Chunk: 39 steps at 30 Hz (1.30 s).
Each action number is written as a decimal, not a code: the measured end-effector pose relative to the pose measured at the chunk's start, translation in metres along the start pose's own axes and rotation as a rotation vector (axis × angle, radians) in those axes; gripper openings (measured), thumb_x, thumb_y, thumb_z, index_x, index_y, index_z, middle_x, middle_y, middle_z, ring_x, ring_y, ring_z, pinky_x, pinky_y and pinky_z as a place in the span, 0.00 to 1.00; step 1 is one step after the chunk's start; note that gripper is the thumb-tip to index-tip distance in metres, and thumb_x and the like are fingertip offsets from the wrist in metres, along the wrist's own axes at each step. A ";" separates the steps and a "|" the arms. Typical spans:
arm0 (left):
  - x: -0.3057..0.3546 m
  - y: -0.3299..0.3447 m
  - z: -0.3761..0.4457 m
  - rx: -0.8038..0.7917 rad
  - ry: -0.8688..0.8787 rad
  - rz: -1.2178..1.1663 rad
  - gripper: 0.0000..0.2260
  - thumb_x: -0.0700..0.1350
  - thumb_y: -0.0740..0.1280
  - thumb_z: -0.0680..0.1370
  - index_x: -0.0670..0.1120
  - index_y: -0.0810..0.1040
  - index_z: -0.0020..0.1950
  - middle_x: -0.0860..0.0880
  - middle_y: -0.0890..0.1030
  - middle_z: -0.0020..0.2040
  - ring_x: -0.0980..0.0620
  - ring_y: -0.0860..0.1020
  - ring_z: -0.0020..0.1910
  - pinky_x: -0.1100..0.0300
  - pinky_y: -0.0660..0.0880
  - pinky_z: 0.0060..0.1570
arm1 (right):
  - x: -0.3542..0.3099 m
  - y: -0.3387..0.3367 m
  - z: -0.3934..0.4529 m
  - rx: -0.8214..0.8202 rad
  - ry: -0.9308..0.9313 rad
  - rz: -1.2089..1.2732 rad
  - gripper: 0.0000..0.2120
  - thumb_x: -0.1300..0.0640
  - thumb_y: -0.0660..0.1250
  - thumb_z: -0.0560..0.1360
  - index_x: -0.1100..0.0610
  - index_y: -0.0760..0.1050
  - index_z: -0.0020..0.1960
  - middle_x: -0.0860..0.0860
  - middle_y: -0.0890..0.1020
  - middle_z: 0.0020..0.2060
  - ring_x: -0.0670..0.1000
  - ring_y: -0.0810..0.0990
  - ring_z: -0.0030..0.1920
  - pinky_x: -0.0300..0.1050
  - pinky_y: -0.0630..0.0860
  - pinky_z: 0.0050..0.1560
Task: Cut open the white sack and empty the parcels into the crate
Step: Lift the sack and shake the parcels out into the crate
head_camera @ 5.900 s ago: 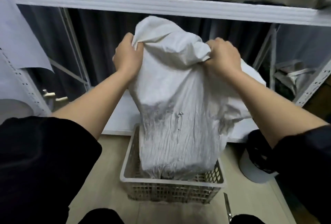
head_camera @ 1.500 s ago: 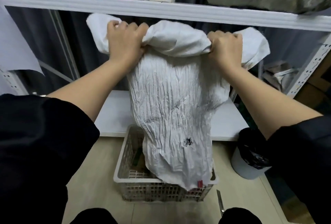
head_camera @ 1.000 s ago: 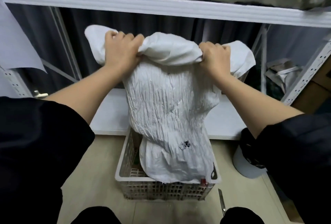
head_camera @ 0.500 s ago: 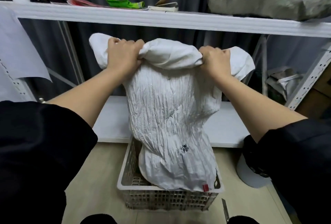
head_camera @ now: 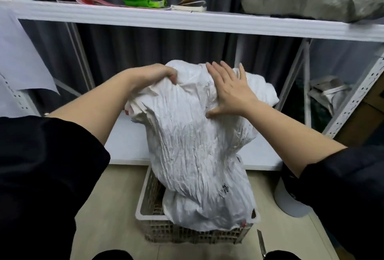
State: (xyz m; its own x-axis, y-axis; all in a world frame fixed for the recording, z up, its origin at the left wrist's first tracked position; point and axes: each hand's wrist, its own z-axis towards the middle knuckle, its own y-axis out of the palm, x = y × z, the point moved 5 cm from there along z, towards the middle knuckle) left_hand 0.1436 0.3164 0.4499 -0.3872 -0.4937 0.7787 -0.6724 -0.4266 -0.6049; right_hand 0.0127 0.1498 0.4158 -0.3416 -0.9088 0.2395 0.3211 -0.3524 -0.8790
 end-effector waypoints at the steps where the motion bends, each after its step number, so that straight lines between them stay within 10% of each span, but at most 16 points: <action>1: -0.003 0.006 -0.003 -0.034 -0.057 -0.047 0.08 0.49 0.65 0.68 0.45 0.77 0.34 0.46 0.78 0.31 0.49 0.75 0.26 0.63 0.71 0.29 | -0.001 0.004 -0.001 -0.006 -0.004 0.036 0.61 0.30 0.71 0.58 0.54 0.43 0.78 0.55 0.64 0.73 0.55 0.59 0.75 0.65 0.42 0.73; 6: -0.014 0.020 -0.005 -0.147 -0.098 0.008 0.12 0.52 0.63 0.70 0.46 0.76 0.47 0.46 0.78 0.38 0.48 0.76 0.34 0.59 0.73 0.36 | -0.003 0.020 -0.005 -0.028 -0.051 0.121 0.39 0.41 0.70 0.66 0.51 0.62 0.73 0.52 0.80 0.53 0.54 0.78 0.56 0.56 0.49 0.73; 12: 0.009 0.031 0.002 0.314 0.423 0.945 0.47 0.71 0.66 0.63 0.55 0.52 0.76 0.44 0.62 0.74 0.42 0.63 0.72 0.40 0.54 0.71 | -0.004 0.019 0.005 0.031 0.070 0.031 0.34 0.39 0.67 0.68 0.54 0.68 0.68 0.55 0.81 0.48 0.58 0.80 0.52 0.55 0.58 0.69; 18: -0.007 0.055 0.006 0.188 0.165 1.059 0.64 0.77 0.68 0.54 0.56 0.32 0.76 0.42 0.36 0.78 0.35 0.41 0.77 0.32 0.38 0.70 | -0.011 0.006 0.010 0.132 0.033 0.068 0.31 0.40 0.68 0.66 0.54 0.69 0.63 0.53 0.82 0.47 0.60 0.80 0.49 0.48 0.66 0.48; 23: -0.001 0.061 0.004 0.318 0.067 1.138 0.62 0.69 0.73 0.59 0.49 0.36 0.77 0.40 0.50 0.77 0.35 0.52 0.75 0.34 0.44 0.71 | -0.012 -0.006 0.016 0.113 0.091 0.133 0.27 0.44 0.69 0.66 0.53 0.69 0.61 0.54 0.81 0.44 0.60 0.79 0.46 0.46 0.65 0.39; 27: -0.013 0.053 0.008 0.454 0.228 1.068 0.45 0.62 0.75 0.60 0.49 0.59 0.70 0.47 0.69 0.65 0.42 0.69 0.62 0.45 0.63 0.61 | -0.016 0.001 0.008 0.121 0.086 0.251 0.21 0.42 0.66 0.68 0.51 0.71 0.56 0.52 0.82 0.44 0.58 0.79 0.46 0.49 0.70 0.39; 32: -0.019 0.038 0.019 0.205 0.207 0.828 0.23 0.61 0.73 0.64 0.52 0.69 0.49 0.56 0.77 0.42 0.46 0.78 0.52 0.48 0.62 0.50 | -0.019 0.002 0.003 0.002 0.038 0.297 0.20 0.45 0.66 0.69 0.49 0.70 0.59 0.50 0.82 0.48 0.57 0.79 0.49 0.50 0.73 0.43; 37: 0.022 0.014 0.012 0.596 0.445 0.994 0.21 0.58 0.68 0.71 0.50 0.73 0.60 0.44 0.75 0.59 0.41 0.71 0.61 0.46 0.63 0.58 | 0.002 -0.029 0.008 0.262 0.161 0.310 0.25 0.48 0.68 0.66 0.50 0.70 0.62 0.54 0.81 0.52 0.61 0.78 0.50 0.50 0.70 0.44; 39: 0.012 0.021 0.016 0.410 0.345 1.001 0.19 0.56 0.65 0.74 0.52 0.72 0.62 0.46 0.75 0.62 0.42 0.71 0.63 0.45 0.63 0.62 | -0.009 -0.020 0.009 0.128 0.098 0.213 0.24 0.47 0.67 0.67 0.52 0.70 0.62 0.55 0.81 0.53 0.61 0.78 0.50 0.49 0.67 0.43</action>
State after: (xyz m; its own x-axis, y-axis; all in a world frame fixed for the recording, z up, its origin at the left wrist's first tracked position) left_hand 0.1344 0.2895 0.4439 -0.8303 -0.5444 -0.1191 0.2696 -0.2053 -0.9409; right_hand 0.0176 0.1630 0.4346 -0.3358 -0.9419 0.0084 0.5022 -0.1866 -0.8444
